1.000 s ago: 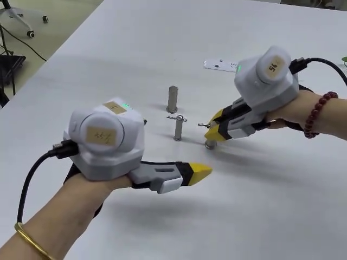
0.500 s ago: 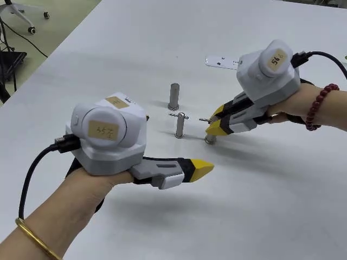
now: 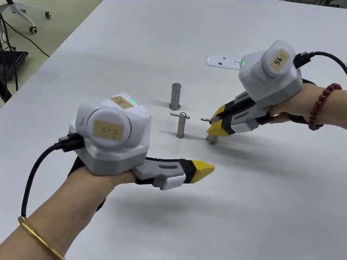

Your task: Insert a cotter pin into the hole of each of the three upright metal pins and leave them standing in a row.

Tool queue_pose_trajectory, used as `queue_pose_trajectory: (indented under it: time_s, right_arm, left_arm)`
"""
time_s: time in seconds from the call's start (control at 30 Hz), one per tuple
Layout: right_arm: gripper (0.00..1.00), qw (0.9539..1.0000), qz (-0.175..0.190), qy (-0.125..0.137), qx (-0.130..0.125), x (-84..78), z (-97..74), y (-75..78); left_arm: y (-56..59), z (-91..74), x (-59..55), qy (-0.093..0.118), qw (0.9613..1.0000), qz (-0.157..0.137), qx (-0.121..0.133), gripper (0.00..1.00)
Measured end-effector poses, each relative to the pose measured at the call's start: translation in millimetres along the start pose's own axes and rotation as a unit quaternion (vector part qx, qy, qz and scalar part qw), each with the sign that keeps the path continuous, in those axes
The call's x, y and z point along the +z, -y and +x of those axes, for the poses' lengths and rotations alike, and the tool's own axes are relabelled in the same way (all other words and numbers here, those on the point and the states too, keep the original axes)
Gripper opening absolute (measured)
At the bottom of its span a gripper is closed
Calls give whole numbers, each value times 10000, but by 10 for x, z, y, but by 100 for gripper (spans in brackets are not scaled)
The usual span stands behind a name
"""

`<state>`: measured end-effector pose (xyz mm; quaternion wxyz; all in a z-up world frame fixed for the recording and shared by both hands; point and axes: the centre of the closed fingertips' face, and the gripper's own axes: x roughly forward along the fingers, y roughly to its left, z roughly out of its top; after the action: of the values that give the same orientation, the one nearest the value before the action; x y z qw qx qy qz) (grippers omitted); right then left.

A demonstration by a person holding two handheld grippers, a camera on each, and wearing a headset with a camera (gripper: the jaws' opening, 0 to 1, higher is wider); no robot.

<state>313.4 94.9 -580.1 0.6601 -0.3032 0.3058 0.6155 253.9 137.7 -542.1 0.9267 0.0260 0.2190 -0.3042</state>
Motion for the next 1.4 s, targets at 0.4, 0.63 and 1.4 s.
queue_pose_trajectory:
  time_s: [0.4, 0.63, 1.4]
  right_arm:
    - [26, 9992, 118, 341, -172, 83, -48, -14]
    - [34, 9919, 824, 961, -146, 288, -121, 5]
    - [44, 9547, 1757, 2154, -1063, 768, -22, 559]
  left_arm:
    - [-12, 2, 3, -2, 10000, -13, 37, 95]
    - [-19, 8, -8, -37, 10000, 3, 48, 95]
    - [-95, -18, 196, 489, 9984, -174, 204, 99]
